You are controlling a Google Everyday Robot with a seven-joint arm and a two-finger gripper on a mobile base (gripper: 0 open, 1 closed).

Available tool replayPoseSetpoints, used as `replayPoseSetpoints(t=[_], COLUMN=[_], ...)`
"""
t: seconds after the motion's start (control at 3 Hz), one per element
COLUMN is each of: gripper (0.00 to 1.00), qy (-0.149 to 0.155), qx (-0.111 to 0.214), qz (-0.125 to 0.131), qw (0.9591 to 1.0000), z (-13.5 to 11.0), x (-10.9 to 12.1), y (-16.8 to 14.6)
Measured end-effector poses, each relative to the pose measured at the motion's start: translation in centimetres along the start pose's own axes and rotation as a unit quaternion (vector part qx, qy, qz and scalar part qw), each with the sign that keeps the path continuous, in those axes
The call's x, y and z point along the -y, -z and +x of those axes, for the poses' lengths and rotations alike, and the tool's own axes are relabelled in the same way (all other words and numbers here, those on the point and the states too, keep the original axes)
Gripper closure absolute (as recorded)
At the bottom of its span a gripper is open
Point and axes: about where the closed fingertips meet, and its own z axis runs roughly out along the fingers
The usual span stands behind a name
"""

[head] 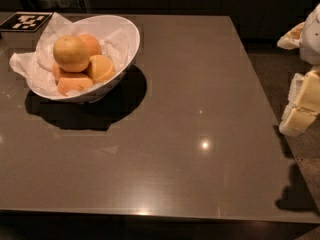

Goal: Pick orange from white bowl

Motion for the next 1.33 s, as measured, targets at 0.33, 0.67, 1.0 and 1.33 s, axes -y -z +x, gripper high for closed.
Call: replayPoseSetpoints(t=[0.33,0.67,1.0,1.33], gripper=[0.00,0.00,0.00,0.00], qy=[-0.001,-0.001,0.014,0.017], qx=[-0.002,-0.015,-0.032,-0.024], qz=[0.004,-0.011,-0.015,-0.007], qw=[1.0000,0.9998,0.9993,0.9995], z=[-0.4,-3.3,-8.1,-8.6], x=[0.1,0.4,0.7,0.9], y=[0.2,-0.3,-1.0,-1.0])
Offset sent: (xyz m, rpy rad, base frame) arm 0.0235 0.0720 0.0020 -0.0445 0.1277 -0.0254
